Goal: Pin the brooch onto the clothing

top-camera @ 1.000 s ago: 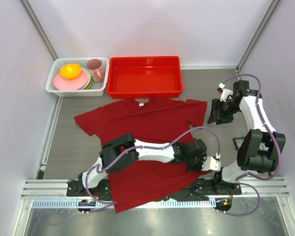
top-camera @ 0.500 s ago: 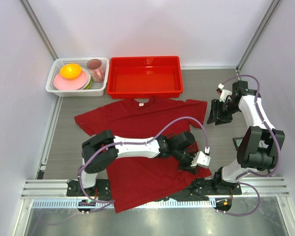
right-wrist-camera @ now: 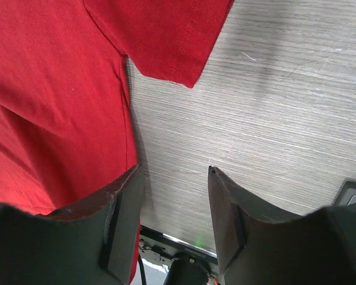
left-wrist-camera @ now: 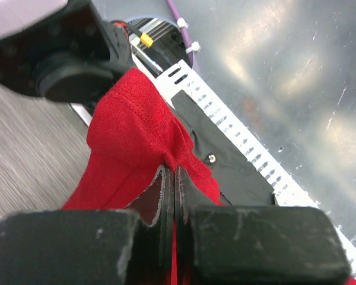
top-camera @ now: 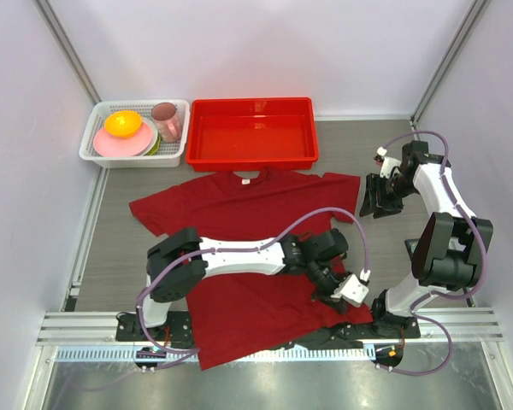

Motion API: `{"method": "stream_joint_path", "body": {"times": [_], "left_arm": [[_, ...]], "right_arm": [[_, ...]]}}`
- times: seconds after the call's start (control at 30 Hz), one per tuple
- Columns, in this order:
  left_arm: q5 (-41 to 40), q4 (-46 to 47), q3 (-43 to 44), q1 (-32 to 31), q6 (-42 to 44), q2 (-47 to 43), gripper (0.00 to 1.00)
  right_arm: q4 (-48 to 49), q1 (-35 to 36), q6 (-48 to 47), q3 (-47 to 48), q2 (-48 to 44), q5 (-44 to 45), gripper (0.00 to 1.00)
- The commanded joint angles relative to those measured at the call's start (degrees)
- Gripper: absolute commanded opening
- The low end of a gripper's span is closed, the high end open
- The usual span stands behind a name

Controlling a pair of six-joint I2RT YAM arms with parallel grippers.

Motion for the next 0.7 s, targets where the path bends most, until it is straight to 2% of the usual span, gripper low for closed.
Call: {"method": "stream_joint_path", "body": {"times": [0.0, 0.03, 0.07, 0.1, 0.17, 0.27, 0.4, 0.43, 0.5, 0.53, 0.6, 0.67], "left_arm": [[2.2, -6.7, 5.9, -2.9, 6.9, 2.1, 0.05], [-2.0, -7.5, 6.3, -4.4, 7.5, 2.3, 0.11], [-4.0, -7.6, 6.3, -4.9, 7.1, 2.2, 0.31], [-5.2, -7.8, 6.2, -5.1, 5.6, 1.8, 0.39], [-7.3, -8.6, 4.4, -4.8, 3.5, -1.3, 0.49], [-9.1, -9.5, -2.6, -2.8, 2.1, -7.4, 0.57], [-9.4, -16.3, -10.1, 3.7, -0.2, -22.0, 0.57], [-8.3, -21.3, -11.4, 8.0, 1.0, -24.7, 0.55], [-8.0, -27.6, -16.1, 11.6, 4.7, -32.2, 0.48], [-8.8, -34.1, -17.9, 13.9, 10.8, -34.3, 0.44], [-16.3, -38.5, -24.2, 14.4, 15.6, -39.8, 0.38], [-21.7, -39.7, -27.8, 15.6, 16.5, -42.3, 0.32]], "right_arm": [[0.6, 0.1, -1.6, 3.2, 0.4, -0.4, 0.54], [0.5, 0.0, -1.8, 3.2, 0.4, -0.5, 0.54], [0.4, 0.1, -2.0, 3.2, 0.4, -0.7, 0.55], [0.3, 0.1, -2.4, 3.2, 0.3, -0.7, 0.56], [0.3, 0.0, -2.8, 3.0, 0.0, -1.1, 0.58], [0.2, 0.0, -3.2, 2.8, -0.3, -1.8, 0.6], [-0.3, 0.4, -4.5, 2.8, -1.1, -2.9, 0.59], [-0.4, 0.5, -5.3, 2.8, -1.3, -2.9, 0.59], [-0.5, 0.8, -6.0, 2.4, -1.7, -2.7, 0.59], [-0.4, 1.0, -6.4, 2.3, -1.9, -2.7, 0.59], [-0.5, 1.9, -7.3, 1.6, -2.1, -2.4, 0.58], [-0.8, 2.6, -8.1, 0.8, -2.5, -2.0, 0.57]]}}
